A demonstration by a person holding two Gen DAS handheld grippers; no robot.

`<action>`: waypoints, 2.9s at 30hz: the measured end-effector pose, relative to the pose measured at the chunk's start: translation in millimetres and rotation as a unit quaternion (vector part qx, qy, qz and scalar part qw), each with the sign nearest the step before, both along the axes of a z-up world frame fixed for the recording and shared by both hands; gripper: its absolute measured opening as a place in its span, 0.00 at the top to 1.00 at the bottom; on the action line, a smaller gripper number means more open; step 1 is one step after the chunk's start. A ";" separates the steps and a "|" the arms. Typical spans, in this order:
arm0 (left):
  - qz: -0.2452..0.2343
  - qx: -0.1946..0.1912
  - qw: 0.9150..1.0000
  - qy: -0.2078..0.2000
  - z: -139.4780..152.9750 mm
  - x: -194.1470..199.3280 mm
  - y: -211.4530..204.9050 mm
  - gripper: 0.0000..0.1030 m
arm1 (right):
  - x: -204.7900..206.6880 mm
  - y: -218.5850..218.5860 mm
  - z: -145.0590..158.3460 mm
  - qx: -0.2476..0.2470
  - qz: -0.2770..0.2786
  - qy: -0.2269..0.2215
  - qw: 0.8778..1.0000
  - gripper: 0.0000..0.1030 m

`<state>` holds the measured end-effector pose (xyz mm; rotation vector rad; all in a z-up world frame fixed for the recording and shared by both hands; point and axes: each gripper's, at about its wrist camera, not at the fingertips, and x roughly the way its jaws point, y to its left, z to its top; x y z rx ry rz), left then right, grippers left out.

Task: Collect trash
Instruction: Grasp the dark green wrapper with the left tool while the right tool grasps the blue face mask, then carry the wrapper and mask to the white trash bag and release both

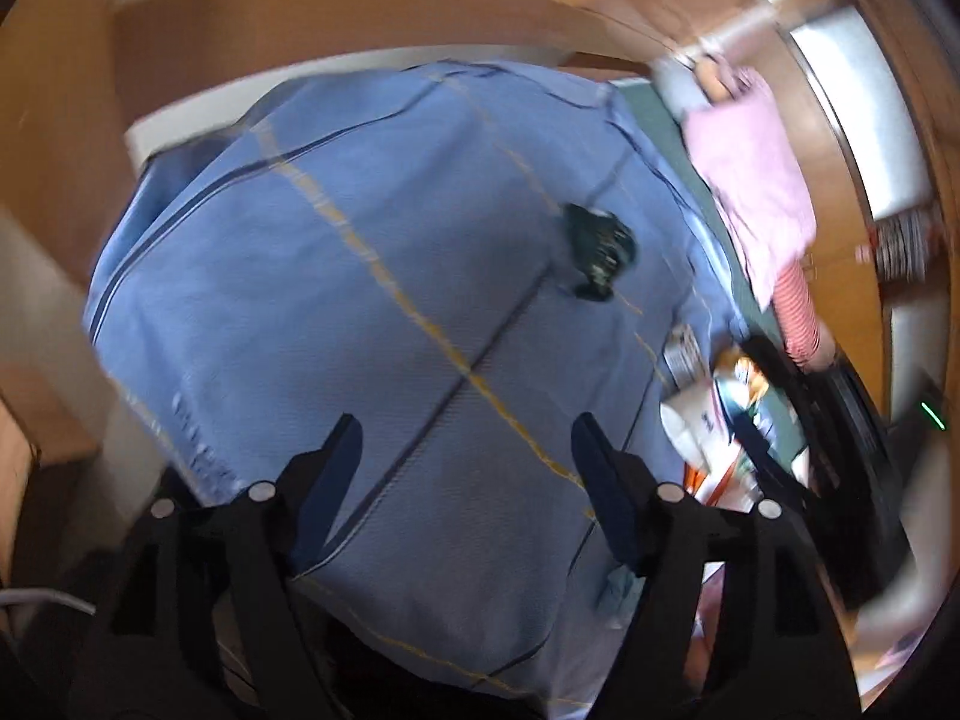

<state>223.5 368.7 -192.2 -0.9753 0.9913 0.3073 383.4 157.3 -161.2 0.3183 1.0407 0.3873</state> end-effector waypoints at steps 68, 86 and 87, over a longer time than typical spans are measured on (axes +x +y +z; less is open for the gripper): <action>-0.212 0.194 0.952 -0.107 37.2 35.0 -123.8 0.46 | -88.8 -117.3 0.2 0.006 -0.121 -0.024 0.992 0.81; -0.452 0.171 0.837 -0.258 94.0 -35.5 -264.2 0.45 | -278.0 -333.8 72.7 -0.169 -0.231 -0.074 0.955 0.81; -0.470 0.160 0.827 -0.264 94.5 -38.2 -274.2 0.45 | -289.5 -347.9 63.8 -0.191 -0.248 -0.058 0.948 0.81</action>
